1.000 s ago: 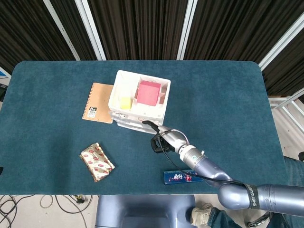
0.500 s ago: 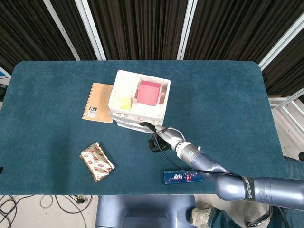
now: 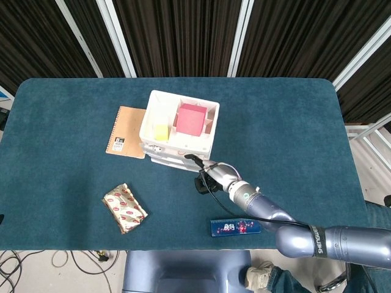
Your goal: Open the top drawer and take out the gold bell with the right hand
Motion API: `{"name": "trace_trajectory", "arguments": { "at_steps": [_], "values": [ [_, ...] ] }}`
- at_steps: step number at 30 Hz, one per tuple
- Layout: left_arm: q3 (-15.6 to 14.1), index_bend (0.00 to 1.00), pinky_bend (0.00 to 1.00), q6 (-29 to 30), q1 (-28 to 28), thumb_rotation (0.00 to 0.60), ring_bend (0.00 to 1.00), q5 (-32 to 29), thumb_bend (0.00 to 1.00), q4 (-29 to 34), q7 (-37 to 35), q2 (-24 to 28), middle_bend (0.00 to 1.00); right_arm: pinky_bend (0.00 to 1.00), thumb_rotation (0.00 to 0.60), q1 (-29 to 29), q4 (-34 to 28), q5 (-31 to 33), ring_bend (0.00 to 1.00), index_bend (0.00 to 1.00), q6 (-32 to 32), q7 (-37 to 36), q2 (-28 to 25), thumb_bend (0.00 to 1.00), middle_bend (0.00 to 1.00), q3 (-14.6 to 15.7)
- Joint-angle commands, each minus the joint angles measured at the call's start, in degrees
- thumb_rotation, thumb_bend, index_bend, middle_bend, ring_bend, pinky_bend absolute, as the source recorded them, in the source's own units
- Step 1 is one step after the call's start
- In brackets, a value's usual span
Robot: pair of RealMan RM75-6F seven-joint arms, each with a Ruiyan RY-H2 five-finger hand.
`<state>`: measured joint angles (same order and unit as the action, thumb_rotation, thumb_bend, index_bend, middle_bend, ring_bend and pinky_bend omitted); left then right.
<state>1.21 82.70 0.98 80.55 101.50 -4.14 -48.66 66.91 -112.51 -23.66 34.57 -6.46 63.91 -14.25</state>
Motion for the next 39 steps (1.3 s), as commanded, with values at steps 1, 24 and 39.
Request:
{"name": "trace_trajectory", "arguments": {
  "at_steps": [1, 24, 39],
  "values": [
    [-0.02, 0.12, 0.0, -0.03, 0.01, 0.6, 0.01, 0.02, 0.25, 0.02, 0.05, 0.0, 0.0, 0.94, 0.6, 0.39, -0.24, 0.45, 0.92, 0.02, 0.2, 0.16, -0.3, 0.73, 0.81, 0.23],
    [0.01, 0.12, 0.0, 0.14, -0.04, 0.6, 0.01, 0.03, 0.25, 0.21, -0.03, 0.12, 0.0, 0.94, 0.6, 6.37, -1.11, 5.47, 0.92, 0.02, 0.42, 5.15, -2.04, 0.73, 0.81, 4.05],
    [0.02, 0.12, 0.0, -0.1, 0.0, 0.6, 0.01, -0.28, 0.25, 0.46, -0.03, 0.37, 0.0, 0.94, 0.6, 13.24, 1.18, 13.34, 0.92, 0.02, -2.07, 7.9, -2.41, 0.71, 0.81, 6.65]
  ]
}}
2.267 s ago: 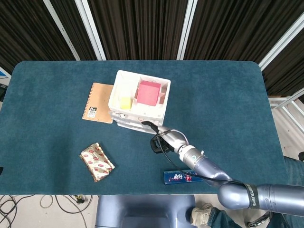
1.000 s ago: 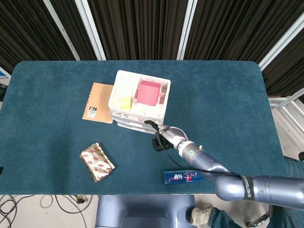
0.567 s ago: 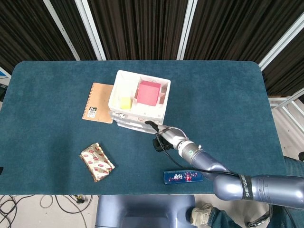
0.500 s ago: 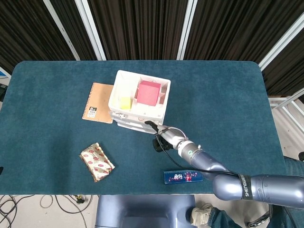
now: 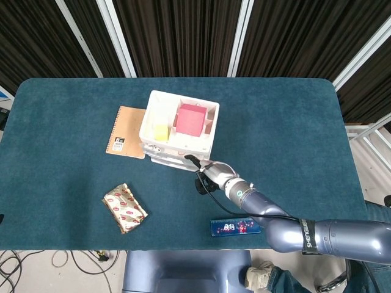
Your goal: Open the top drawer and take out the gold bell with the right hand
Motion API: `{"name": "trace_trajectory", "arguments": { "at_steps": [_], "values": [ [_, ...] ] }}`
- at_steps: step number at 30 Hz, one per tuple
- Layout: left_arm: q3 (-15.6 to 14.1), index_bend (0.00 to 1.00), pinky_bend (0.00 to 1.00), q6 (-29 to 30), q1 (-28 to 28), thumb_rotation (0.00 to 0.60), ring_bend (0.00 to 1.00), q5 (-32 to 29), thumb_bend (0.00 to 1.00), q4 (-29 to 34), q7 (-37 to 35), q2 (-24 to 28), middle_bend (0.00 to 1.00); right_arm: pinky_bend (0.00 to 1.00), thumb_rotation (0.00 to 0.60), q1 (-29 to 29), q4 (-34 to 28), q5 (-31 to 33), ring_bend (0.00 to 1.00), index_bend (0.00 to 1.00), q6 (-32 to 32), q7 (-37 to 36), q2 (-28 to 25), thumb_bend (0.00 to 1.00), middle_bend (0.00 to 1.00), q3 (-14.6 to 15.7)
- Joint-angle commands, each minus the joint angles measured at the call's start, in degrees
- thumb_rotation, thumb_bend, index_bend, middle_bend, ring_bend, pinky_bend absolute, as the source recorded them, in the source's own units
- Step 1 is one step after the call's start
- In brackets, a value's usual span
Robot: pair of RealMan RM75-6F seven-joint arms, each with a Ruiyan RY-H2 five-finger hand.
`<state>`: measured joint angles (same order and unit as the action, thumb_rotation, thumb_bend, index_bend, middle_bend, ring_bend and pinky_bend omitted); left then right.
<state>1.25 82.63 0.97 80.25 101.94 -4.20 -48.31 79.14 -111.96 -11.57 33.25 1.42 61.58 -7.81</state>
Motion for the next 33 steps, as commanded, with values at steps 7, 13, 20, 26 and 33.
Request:
{"name": "trace_trajectory", "arguments": {
  "at_steps": [7, 13, 20, 26, 33],
  "values": [
    [0.02, 0.12, 0.0, 0.03, 0.0, 0.6, 0.01, -0.01, 0.25, 0.09, 0.01, 0.05, 0.0, 0.94, 0.6, 3.21, 2.27, 3.9, 0.92, 0.02, -1.79, -0.64, 0.2, 0.71, 0.81, 0.3],
    [0.01, 0.12, 0.0, 0.03, 0.01, 0.6, 0.01, 0.01, 0.25, 0.1, 0.07, 0.05, 0.0, 0.94, 0.6, 4.95, 4.11, 5.58, 0.92, 0.02, -2.45, -1.03, 1.39, 0.71, 0.81, 0.42],
    [0.06, 0.12, 0.0, -0.12, 0.06, 0.6, 0.01, -0.19, 0.25, 0.1, -0.1, 0.1, 0.0, 0.94, 0.6, 6.75, 6.63, 7.16, 0.92, 0.02, -3.73, -1.48, 3.16, 0.71, 0.81, 0.78],
    [0.03, 0.12, 0.0, -0.34, 0.12, 0.6, 0.01, -0.28, 0.26, 0.06, -0.04, 0.12, 0.0, 0.94, 0.6, 7.75, 7.58, 7.86, 0.92, 0.02, -3.91, -1.96, 3.76, 0.71, 0.81, 0.65],
    [0.05, 0.12, 0.0, -0.29, 0.12, 0.6, 0.01, -0.3, 0.26, 0.15, 0.04, 0.14, 0.0, 0.94, 0.6, 9.04, 8.84, 8.73, 0.92, 0.04, -4.63, -2.17, 4.33, 0.71, 0.81, 1.23]
  ]
}}
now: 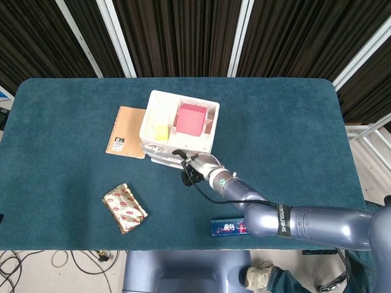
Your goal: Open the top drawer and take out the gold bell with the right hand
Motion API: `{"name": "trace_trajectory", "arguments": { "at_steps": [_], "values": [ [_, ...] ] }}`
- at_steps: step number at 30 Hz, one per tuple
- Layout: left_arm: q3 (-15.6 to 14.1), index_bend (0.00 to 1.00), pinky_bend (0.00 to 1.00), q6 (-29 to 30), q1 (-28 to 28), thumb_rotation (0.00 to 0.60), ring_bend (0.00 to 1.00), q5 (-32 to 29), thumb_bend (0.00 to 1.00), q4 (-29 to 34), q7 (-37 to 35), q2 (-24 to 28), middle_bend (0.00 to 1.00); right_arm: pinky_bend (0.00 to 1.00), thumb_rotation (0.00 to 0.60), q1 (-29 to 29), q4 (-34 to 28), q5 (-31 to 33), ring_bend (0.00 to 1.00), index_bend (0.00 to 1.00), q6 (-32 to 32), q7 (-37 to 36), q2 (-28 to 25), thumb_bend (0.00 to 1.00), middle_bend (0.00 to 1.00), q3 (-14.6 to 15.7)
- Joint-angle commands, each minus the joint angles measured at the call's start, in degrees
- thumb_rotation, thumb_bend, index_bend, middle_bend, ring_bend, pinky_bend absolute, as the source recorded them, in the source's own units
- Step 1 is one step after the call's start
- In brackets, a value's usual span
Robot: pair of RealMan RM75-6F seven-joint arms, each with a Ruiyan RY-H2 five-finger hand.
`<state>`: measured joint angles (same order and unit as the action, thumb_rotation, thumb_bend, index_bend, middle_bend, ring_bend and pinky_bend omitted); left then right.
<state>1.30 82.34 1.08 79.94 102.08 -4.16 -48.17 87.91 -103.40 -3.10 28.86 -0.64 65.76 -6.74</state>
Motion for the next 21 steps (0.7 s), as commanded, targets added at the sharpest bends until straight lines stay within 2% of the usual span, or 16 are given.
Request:
{"name": "trace_trajectory", "arguments": {
  "at_steps": [1, 21],
  "values": [
    [-0.02, 0.12, 0.0, -0.01, -0.01, 0.6, 0.01, 0.0, 0.26, 0.02, -0.01, 0.0, 0.0, 0.94, 0.6, 0.47, 0.51, 0.45, 0.92, 0.04, -0.44, -0.2, 0.29, 0.71, 0.81, 0.3],
    [-0.04, 0.12, 0.0, -0.34, 0.1, 0.6, 0.01, -0.11, 0.26, 0.0, -0.22, 0.08, 0.0, 0.94, 0.6, 1.35, 2.83, -1.07, 0.92, 0.12, -6.38, -4.2, 0.21, 0.71, 0.81, -0.02]
  ]
}}
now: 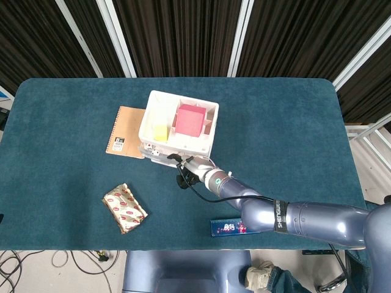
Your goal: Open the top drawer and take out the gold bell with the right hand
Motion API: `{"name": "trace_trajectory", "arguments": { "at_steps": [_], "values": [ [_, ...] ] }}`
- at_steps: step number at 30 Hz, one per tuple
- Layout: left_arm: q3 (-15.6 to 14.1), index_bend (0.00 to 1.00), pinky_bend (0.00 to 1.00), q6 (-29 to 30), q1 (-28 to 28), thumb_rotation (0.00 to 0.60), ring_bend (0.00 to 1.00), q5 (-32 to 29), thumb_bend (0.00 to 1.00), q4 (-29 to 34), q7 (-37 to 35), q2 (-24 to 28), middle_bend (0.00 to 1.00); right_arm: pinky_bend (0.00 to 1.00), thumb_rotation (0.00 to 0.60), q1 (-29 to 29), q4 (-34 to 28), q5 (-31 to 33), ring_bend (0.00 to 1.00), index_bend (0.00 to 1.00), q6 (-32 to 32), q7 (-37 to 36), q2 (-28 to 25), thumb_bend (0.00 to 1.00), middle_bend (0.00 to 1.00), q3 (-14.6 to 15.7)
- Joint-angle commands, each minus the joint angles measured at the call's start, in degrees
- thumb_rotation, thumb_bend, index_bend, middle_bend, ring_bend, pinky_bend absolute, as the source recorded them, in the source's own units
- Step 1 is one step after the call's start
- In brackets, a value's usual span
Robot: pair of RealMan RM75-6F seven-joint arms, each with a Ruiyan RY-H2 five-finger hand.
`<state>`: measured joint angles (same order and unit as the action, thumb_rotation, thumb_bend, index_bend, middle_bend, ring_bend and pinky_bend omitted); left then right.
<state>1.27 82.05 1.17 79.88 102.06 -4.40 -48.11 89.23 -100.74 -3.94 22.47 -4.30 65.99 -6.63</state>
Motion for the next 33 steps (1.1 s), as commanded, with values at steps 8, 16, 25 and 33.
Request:
{"name": "trace_trajectory", "arguments": {
  "at_steps": [8, 16, 25, 33],
  "values": [
    [0.1, 0.12, 0.0, 0.1, -0.01, 0.6, 0.01, -0.14, 0.26, 0.02, -0.09, 0.05, 0.0, 0.94, 0.6, 0.07, 0.29, -1.47, 0.92, 0.12, -1.07, -2.29, -0.31, 0.71, 0.81, 0.19],
    [0.08, 0.12, 0.0, 0.08, -0.01, 0.6, 0.01, -0.15, 0.26, 0.06, -0.02, 0.04, 0.0, 0.94, 0.6, 0.02, 0.13, -3.37, 0.92, 0.12, -2.7, -3.7, -1.17, 0.71, 0.81, 0.95],
    [0.06, 0.12, 0.0, 0.03, 0.01, 0.6, 0.01, -0.18, 0.26, 0.1, 0.11, 0.01, 0.0, 0.94, 0.6, -1.21, 0.1, -6.19, 0.92, 0.14, -4.65, -6.24, -2.23, 0.71, 0.81, 0.06],
    [0.17, 0.12, 0.0, 0.11, 0.02, 0.6, 0.01, -0.33, 0.26, 0.18, 0.17, 0.05, 0.0, 0.94, 0.6, -2.06, -0.21, -9.26, 0.92, 0.16, -5.69, -7.99, -2.45, 0.71, 0.81, -0.55]
  ]
}}
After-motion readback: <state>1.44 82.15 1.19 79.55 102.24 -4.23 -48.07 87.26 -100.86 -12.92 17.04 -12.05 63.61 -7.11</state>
